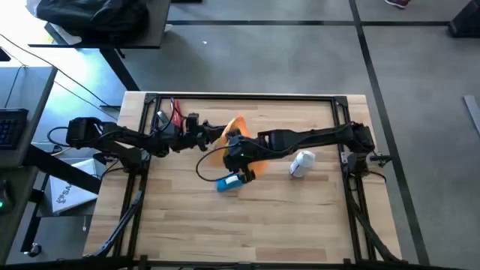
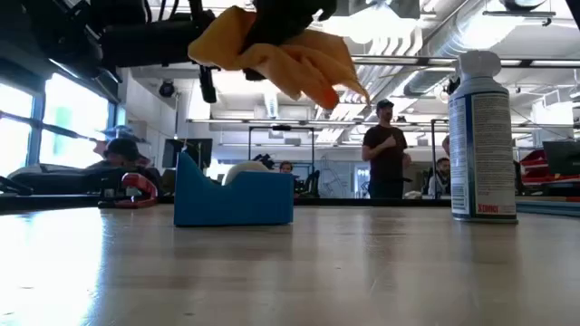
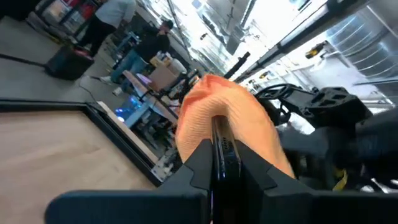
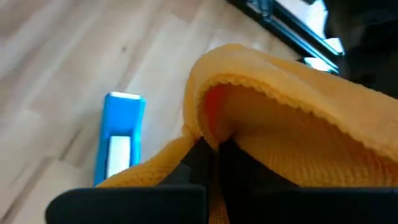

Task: Apply microfiber cloth
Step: Wipe the back of the cellphone with an orange microfiber cloth

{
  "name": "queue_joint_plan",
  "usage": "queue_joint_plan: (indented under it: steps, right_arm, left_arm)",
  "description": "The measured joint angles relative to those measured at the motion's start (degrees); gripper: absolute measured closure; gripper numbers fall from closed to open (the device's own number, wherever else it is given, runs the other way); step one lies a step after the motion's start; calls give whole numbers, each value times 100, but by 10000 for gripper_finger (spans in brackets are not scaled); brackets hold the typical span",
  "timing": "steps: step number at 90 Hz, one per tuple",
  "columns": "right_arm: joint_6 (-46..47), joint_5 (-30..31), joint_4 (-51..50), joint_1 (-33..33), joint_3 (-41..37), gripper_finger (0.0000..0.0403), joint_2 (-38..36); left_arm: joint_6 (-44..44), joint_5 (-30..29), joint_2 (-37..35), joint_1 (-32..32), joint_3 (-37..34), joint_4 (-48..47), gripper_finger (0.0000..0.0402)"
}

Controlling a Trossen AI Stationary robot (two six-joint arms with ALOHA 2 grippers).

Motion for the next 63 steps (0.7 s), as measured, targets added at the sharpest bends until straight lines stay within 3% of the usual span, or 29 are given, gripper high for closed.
queue_joint_plan:
  steps: [31, 63]
  right_arm:
    - [9, 37, -560, 310, 0, 403, -192]
    - [-154, 990, -533, 274, -1, 403, -1007]
  left_arm:
    - [-202, 579, -137, 7, 0, 50, 389]
    - [-140, 920, -289, -45, 4, 56, 389]
